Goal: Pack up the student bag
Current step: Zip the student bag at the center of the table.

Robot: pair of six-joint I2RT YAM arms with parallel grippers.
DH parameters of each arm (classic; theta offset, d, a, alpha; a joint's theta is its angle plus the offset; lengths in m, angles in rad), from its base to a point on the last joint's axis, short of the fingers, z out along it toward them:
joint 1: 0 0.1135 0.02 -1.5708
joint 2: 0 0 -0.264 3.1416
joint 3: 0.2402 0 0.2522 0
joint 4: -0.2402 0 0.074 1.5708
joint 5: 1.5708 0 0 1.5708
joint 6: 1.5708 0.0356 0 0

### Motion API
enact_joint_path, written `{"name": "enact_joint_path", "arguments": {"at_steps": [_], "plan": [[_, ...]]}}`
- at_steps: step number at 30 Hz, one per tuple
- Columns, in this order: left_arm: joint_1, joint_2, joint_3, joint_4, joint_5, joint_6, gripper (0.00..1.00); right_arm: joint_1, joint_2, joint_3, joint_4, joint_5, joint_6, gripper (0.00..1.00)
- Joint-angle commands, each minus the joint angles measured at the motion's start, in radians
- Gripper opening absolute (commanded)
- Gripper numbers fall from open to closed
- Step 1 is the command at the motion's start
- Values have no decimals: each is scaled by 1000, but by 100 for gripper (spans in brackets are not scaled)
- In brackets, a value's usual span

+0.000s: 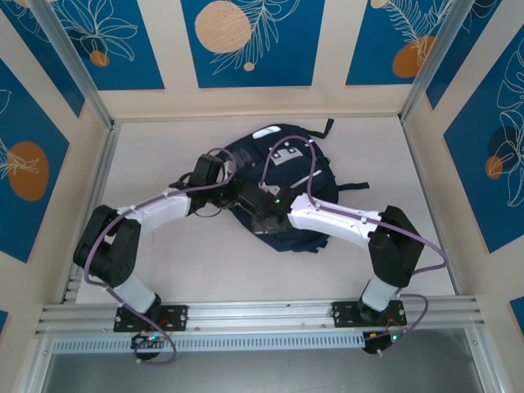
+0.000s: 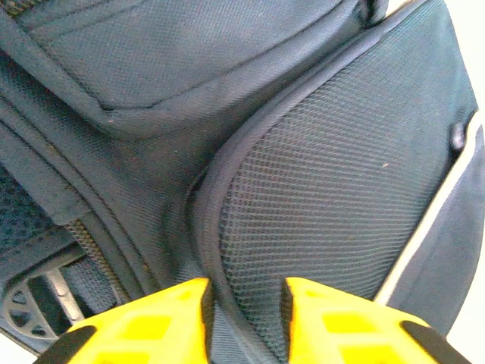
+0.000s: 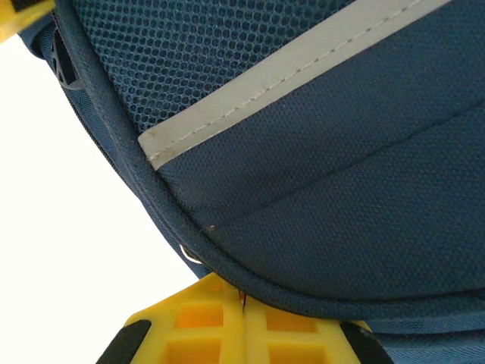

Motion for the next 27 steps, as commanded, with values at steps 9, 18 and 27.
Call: {"name": "enact_joint_path", "arguments": {"at_steps": [9, 18, 27], "plan": [[25, 9, 28, -90, -69, 91, 0, -47, -162, -140, -18, 134, -153, 0], [73, -22, 25, -153, -98, 140, 0, -208, -287, -199, 54, 56, -277, 0], [152, -108, 23, -260, -142, 190, 28, -202, -148, -82, 181, -193, -365, 0]]}}
